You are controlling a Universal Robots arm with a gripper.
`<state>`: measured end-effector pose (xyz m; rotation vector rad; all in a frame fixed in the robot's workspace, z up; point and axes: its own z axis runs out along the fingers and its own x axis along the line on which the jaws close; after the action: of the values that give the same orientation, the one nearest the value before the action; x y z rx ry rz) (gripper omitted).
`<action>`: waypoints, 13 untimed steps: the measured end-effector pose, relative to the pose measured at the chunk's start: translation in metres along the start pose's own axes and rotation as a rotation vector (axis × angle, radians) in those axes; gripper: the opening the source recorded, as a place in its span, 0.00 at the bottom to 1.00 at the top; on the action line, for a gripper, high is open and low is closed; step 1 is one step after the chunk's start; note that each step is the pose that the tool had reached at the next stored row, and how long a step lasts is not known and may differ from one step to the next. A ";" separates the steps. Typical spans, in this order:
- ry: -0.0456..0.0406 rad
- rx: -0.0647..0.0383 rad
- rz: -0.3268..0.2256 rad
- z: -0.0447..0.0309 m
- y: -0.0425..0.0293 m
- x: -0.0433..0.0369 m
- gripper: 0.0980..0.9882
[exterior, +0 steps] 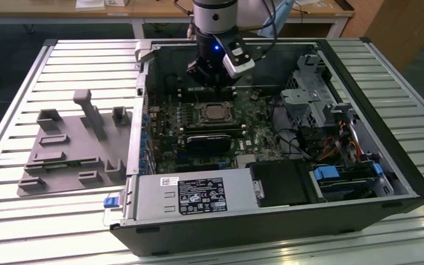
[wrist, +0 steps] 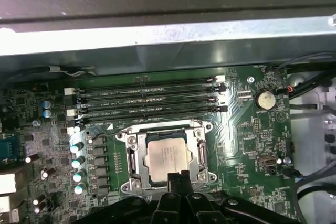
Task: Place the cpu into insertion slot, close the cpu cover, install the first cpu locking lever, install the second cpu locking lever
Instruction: 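Close the cpu cover, then install the first cpu locking lever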
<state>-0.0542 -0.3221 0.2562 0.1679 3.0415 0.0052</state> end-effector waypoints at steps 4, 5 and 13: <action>0.0000 0.000 0.000 -0.0043 0.0000 -0.0004 0.00; -0.0001 0.000 0.000 -0.0043 0.0001 -0.0004 0.00; -0.0001 0.001 0.000 -0.0068 0.0001 -0.0007 0.00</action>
<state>-0.0542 -0.3222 0.2631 0.1678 3.0415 0.0043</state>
